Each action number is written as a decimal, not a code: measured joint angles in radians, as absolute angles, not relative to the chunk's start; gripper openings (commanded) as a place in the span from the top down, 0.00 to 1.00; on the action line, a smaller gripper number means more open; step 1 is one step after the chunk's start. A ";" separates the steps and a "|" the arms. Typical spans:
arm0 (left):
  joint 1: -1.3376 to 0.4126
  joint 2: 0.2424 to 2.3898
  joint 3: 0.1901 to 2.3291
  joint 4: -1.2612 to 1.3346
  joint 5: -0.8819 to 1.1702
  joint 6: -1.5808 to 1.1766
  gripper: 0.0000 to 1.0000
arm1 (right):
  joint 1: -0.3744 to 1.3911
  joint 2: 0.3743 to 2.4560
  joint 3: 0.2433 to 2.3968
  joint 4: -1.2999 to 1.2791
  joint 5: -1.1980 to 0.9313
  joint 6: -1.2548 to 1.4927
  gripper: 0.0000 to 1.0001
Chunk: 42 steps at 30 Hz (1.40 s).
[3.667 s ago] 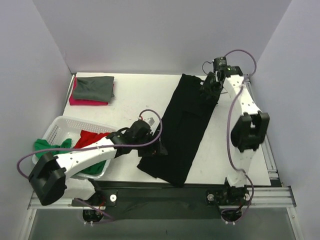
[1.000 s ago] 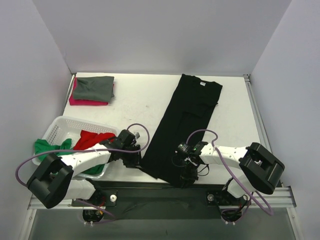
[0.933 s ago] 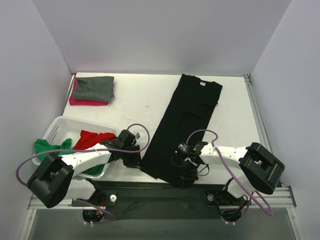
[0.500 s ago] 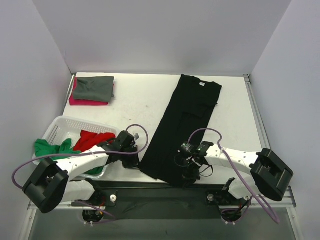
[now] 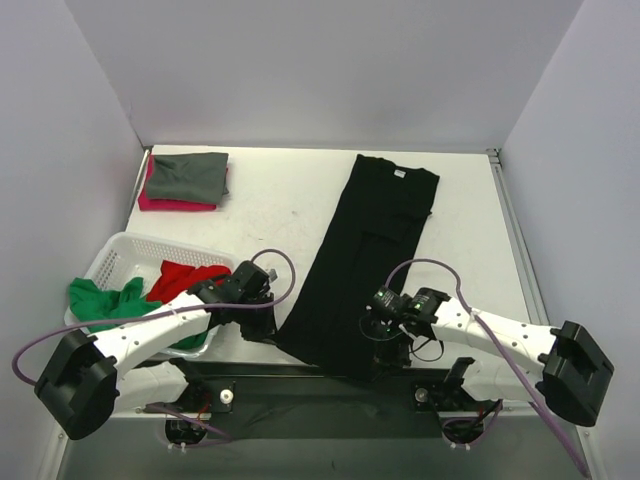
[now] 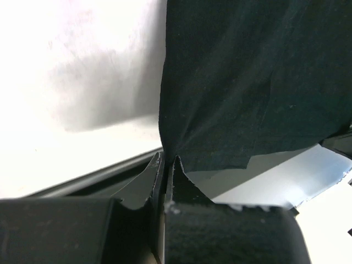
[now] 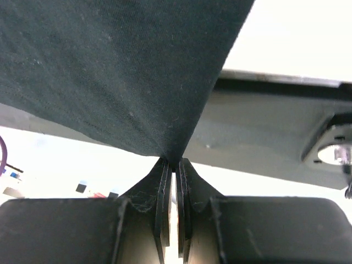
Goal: Fold and stack the t-shirts
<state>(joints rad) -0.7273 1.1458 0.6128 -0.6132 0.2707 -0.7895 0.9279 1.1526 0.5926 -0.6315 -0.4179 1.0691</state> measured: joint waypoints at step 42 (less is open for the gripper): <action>-0.590 1.869 1.429 -0.410 0.366 -0.773 1.00 | 0.197 1.399 1.118 -0.891 -0.226 0.619 1.00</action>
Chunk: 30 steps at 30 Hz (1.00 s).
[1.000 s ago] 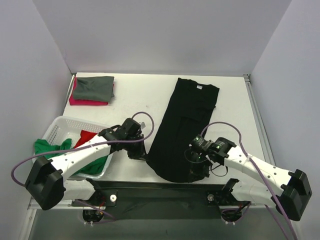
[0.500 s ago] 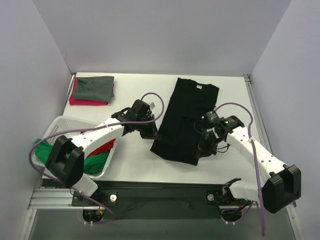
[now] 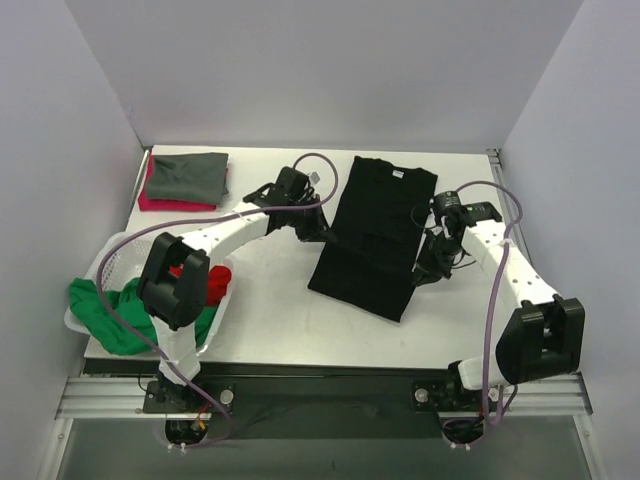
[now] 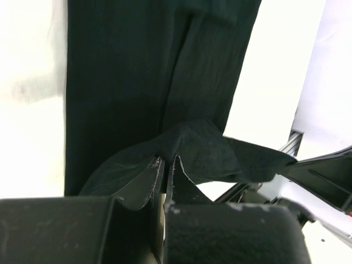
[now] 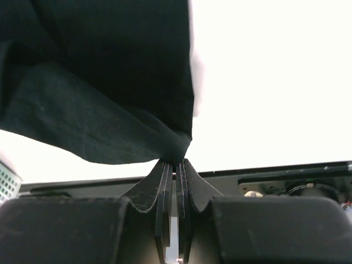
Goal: Fold and stack the t-shirts
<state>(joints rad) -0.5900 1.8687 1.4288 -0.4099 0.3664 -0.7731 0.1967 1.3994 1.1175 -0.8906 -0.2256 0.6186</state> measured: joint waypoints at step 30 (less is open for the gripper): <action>-0.519 2.230 1.816 -0.403 0.424 -0.736 1.00 | 0.024 1.942 1.514 -0.833 -0.198 0.427 1.00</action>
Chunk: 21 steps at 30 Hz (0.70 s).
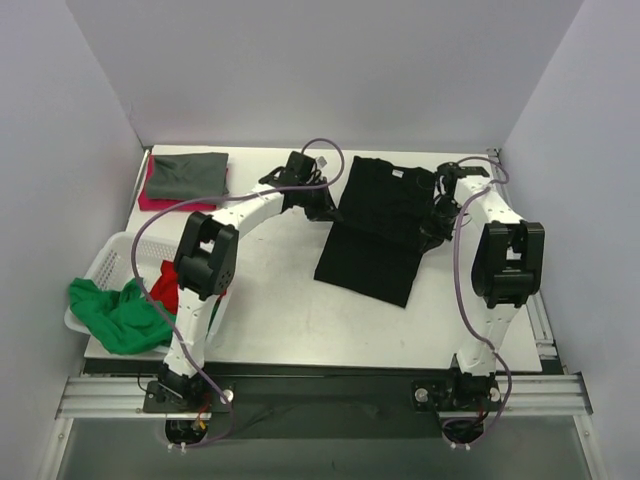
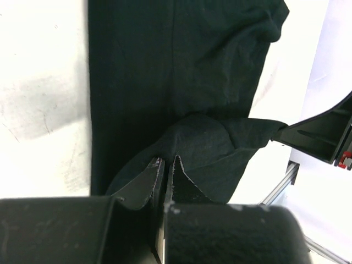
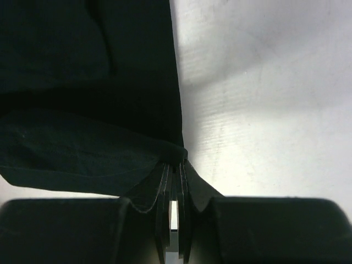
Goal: Fold and stack the t-shirts
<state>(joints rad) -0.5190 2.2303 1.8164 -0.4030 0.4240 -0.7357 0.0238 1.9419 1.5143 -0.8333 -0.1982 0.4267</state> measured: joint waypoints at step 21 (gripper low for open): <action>-0.514 2.020 1.479 -0.382 0.318 -0.624 0.32 | 0.017 1.852 1.500 -0.812 -0.246 0.425 0.40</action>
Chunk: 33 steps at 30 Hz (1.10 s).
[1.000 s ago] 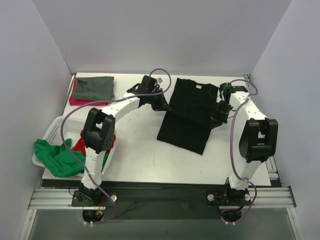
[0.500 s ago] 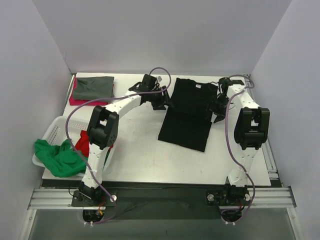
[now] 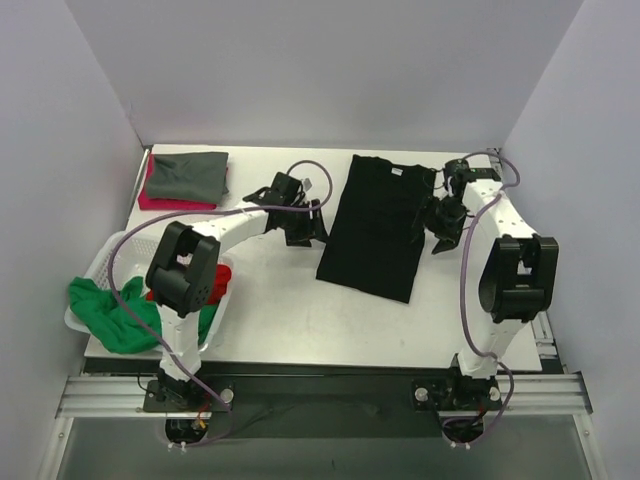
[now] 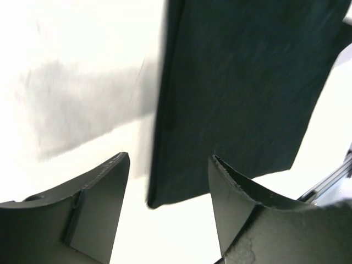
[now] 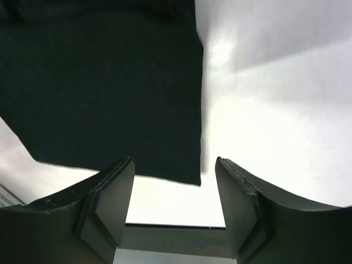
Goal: Fold and stack the t-shirts
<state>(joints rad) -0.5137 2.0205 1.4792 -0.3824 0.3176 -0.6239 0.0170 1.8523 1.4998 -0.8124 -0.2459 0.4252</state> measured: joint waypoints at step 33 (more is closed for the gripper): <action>-0.588 1.784 1.049 -0.253 0.310 -0.661 0.43 | 0.157 1.604 0.895 -0.597 -0.289 0.524 0.68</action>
<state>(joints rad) -0.5884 1.7844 1.0492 -0.2527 0.3096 -0.6609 0.1566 1.6043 0.8948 -0.5972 -0.2886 0.5236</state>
